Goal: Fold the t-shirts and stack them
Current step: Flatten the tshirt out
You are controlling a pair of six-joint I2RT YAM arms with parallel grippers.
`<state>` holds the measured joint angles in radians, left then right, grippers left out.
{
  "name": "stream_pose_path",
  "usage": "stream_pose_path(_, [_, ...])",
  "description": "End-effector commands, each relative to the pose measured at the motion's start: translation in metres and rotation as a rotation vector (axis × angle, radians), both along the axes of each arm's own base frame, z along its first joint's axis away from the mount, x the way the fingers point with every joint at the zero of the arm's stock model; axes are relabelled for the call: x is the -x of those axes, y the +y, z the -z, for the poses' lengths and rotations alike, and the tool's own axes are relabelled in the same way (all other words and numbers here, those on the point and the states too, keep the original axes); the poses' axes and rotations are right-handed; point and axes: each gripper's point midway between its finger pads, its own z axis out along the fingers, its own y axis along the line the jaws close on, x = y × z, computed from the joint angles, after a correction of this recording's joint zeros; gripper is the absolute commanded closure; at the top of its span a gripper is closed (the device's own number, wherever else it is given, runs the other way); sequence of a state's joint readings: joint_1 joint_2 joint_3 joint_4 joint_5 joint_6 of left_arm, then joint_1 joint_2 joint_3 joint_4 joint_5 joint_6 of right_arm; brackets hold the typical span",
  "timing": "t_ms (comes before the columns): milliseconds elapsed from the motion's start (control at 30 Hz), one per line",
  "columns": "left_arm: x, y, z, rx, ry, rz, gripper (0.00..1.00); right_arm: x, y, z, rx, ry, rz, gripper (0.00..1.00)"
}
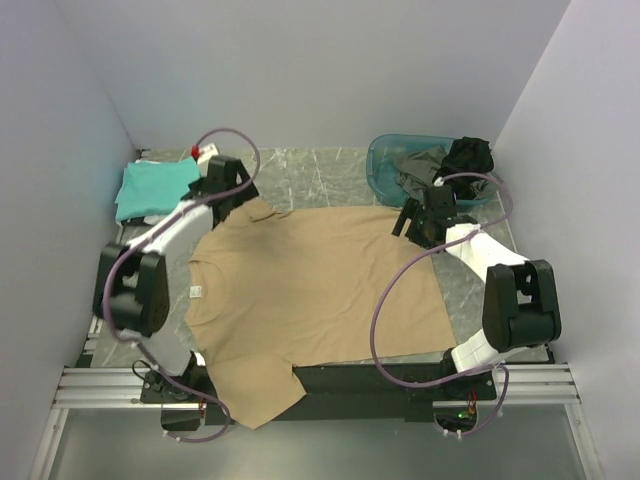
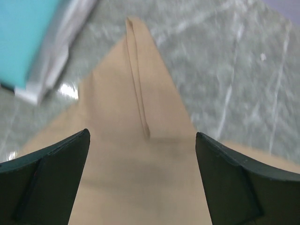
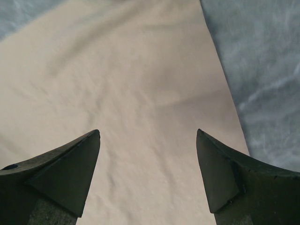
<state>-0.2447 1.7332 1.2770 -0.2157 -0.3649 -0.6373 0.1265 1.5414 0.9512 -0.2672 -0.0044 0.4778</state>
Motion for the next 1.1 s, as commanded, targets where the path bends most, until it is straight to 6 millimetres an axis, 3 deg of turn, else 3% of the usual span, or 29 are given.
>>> stream_pose_path(0, [0.039, -0.032, -0.018, 0.113, -0.055, 0.07, 0.0, 0.008, -0.002, -0.003, 0.0, -0.02, -0.01, 0.11])
stream_pose_path(33, [0.056, -0.033, 0.003, 0.117, -0.008, 0.085, 0.01, 0.009, -0.001, -0.001, -0.002, -0.013, -0.011, 0.11])
stream_pose_path(100, [0.073, -0.034, 0.01, 0.13, 0.016, 0.085, 0.01, 0.011, -0.001, 0.001, 0.0, -0.003, -0.019, 0.11])
stream_pose_path(133, [0.09, -0.031, 0.027, 0.124, 0.072, 0.07, 0.01, 0.013, 0.0, 0.002, 0.001, 0.002, -0.027, 0.11])
stream_pose_path(200, [0.104, -0.025, 0.03, 0.131, 0.08, 0.039, 0.01, 0.02, -0.002, 0.004, 0.011, 0.004, -0.029, 0.11])
stream_pose_path(233, [0.117, -0.02, 0.042, 0.128, 0.109, 0.023, 0.01, 0.022, -0.003, 0.005, 0.017, -0.001, -0.027, 0.11])
stream_pose_path(267, [0.121, -0.019, 0.037, 0.143, 0.087, 0.016, 0.0, 0.025, -0.003, 0.006, 0.016, -0.004, -0.026, 0.11])
stream_pose_path(300, [0.132, -0.017, 0.048, 0.152, 0.104, 0.015, 0.01, 0.03, -0.004, 0.01, 0.016, 0.003, -0.024, 0.11])
stream_pose_path(367, [0.133, -0.018, 0.045, 0.169, 0.069, 0.019, 0.0, 0.031, -0.002, 0.013, 0.008, 0.007, -0.028, 0.11])
stream_pose_path(567, [0.127, -0.007, 0.064, 0.124, 0.127, -0.033, 0.01, 0.025, -0.008, 0.024, 0.04, 0.041, -0.008, 0.11])
stream_pose_path(800, [0.098, -0.005, 0.064, 0.104, 0.116, -0.044, 0.01, 0.014, -0.012, 0.036, 0.07, 0.087, 0.008, 0.11])
stream_pose_path(1067, [0.08, -0.002, 0.089, 0.067, 0.189, -0.055, 0.0, 0.01, -0.024, 0.047, 0.125, 0.127, 0.062, 0.11])
